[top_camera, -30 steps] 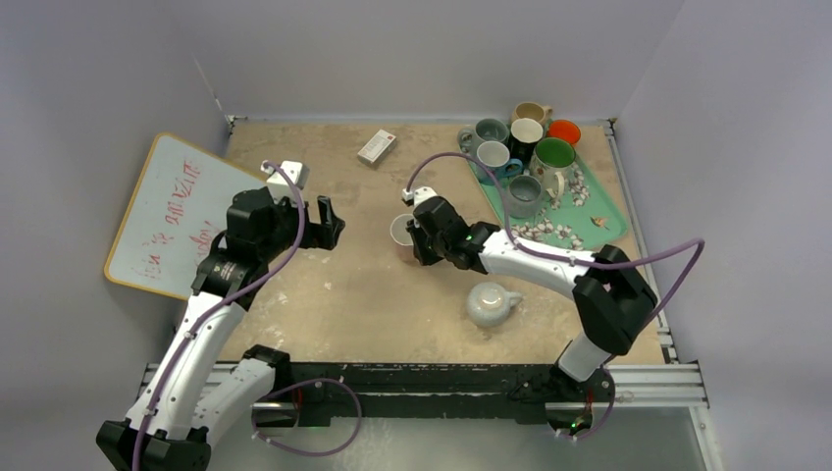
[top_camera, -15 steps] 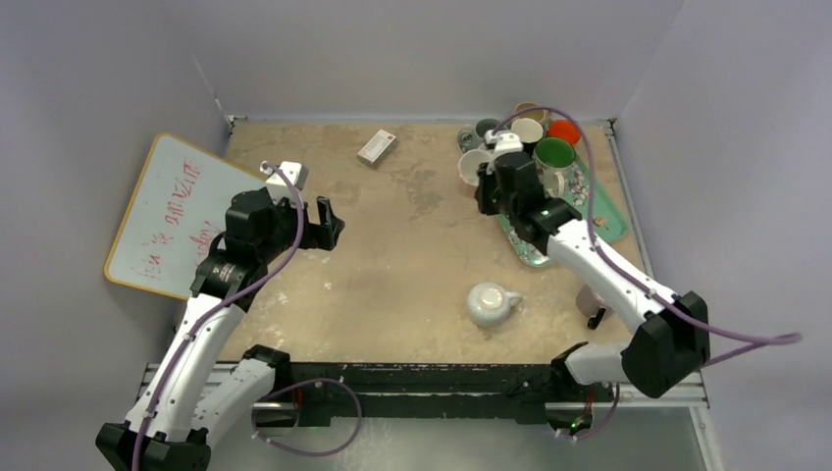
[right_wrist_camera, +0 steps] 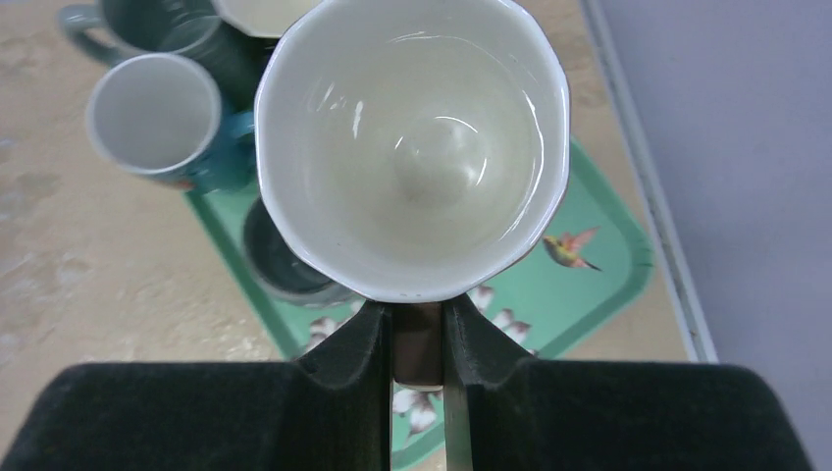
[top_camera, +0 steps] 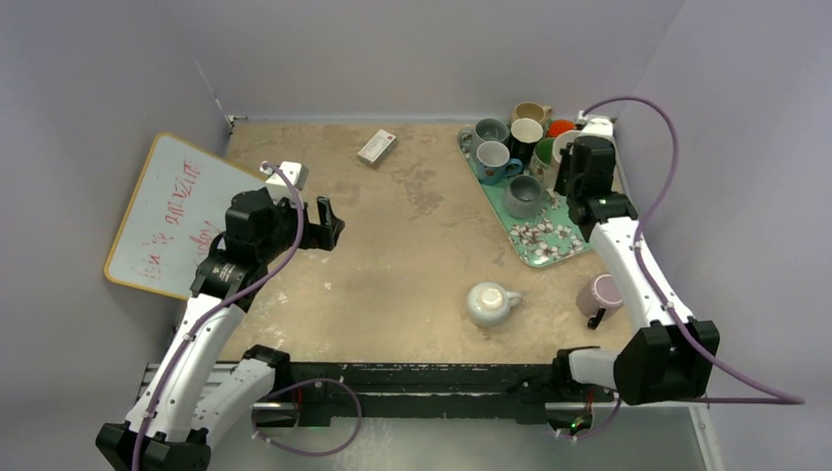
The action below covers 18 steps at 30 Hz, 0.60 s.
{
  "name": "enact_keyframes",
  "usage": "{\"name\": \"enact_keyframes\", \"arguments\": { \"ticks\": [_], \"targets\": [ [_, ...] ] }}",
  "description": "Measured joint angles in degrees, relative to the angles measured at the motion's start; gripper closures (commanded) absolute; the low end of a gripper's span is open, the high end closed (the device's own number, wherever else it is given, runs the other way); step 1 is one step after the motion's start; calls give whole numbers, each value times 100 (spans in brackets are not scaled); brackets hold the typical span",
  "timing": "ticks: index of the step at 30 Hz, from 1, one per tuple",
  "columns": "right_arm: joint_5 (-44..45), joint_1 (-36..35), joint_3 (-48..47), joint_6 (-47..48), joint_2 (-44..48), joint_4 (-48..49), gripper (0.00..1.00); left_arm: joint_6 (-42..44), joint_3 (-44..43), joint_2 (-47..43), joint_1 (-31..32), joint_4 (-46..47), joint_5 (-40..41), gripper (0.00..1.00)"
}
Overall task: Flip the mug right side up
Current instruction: Place the cup on the tray.
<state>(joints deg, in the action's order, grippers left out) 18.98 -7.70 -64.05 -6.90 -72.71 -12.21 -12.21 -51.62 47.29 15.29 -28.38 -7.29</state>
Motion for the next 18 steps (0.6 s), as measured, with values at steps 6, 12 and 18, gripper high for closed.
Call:
{"name": "enact_keyframes", "arguments": {
  "ticks": [6,12,18],
  "targets": [
    [-66,922,46,-2,-68,55,100,2,22,-7,0,4,-17,10],
    [-393,1499,114,-162,-688,358,100,11,63,-7,0,0,-26,10],
    [-898,1722,240,-382,-1547,723,100,90,63,-7,0,-2,-63,10]
  ]
}}
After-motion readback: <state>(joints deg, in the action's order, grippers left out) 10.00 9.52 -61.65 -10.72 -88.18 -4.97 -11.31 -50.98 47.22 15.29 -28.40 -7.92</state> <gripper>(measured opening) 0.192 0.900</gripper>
